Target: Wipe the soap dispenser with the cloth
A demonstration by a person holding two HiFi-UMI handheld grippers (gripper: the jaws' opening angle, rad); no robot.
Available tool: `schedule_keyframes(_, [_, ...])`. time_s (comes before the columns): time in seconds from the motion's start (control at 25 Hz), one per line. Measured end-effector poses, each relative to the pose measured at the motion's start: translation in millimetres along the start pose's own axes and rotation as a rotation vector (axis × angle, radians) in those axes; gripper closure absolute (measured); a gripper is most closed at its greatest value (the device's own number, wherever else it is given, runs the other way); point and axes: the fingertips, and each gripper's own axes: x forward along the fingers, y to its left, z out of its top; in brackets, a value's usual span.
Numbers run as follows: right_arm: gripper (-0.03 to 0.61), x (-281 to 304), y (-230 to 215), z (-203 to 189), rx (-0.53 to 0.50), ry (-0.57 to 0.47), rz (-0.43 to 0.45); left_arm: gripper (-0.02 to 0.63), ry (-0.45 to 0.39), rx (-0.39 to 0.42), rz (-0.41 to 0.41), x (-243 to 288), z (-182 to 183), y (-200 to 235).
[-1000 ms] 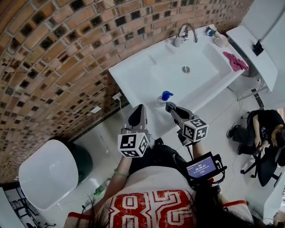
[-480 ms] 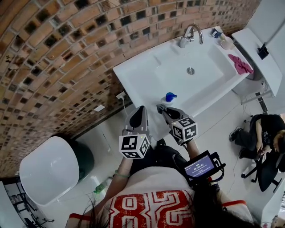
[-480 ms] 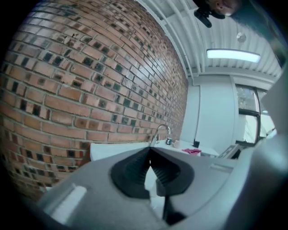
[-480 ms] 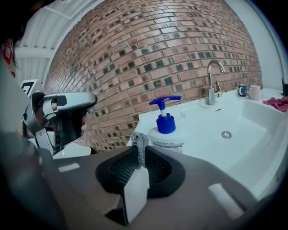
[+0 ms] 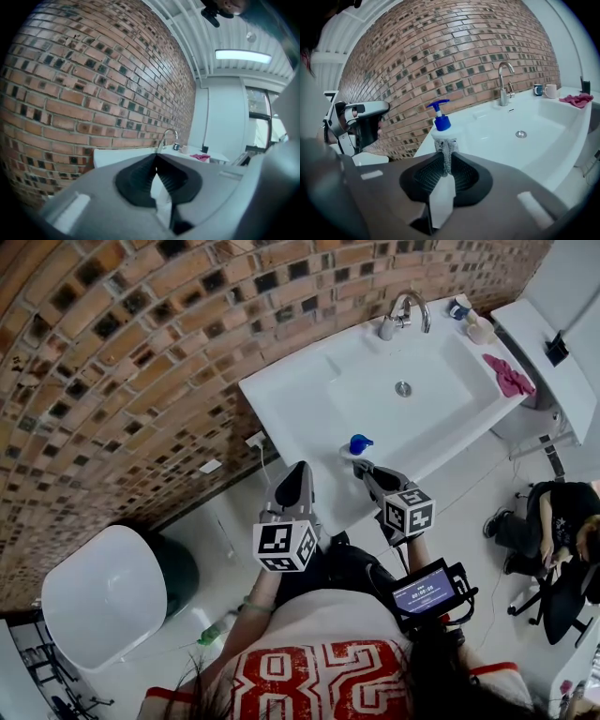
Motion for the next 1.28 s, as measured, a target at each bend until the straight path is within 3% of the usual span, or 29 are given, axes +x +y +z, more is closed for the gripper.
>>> schedule_keyframes(0.52, [0.528, -11, -32, 1, 0.039, -0.013, -0.073, 0.611, -0.004, -0.006, 0.016, 3, 0, 6])
schedule_keyframes(0.72, [0.528, -9, -10, -5, 0.012, 0.012, -0.014, 0.61, -0.002, -0.01, 0.02, 5, -1, 6])
schedule_keyframes(0.96, [0.528, 19, 27, -21, -0.094, 0.106, 0.074, 0.611, 0.004, -0.006, 0.015, 5, -3, 3])
schedule_keyframes(1.28, [0.528, 35, 23, -16, -0.087, 0.123, 0.063, 0.611, -0.001, -0.004, 0.053, -3, -2, 14])
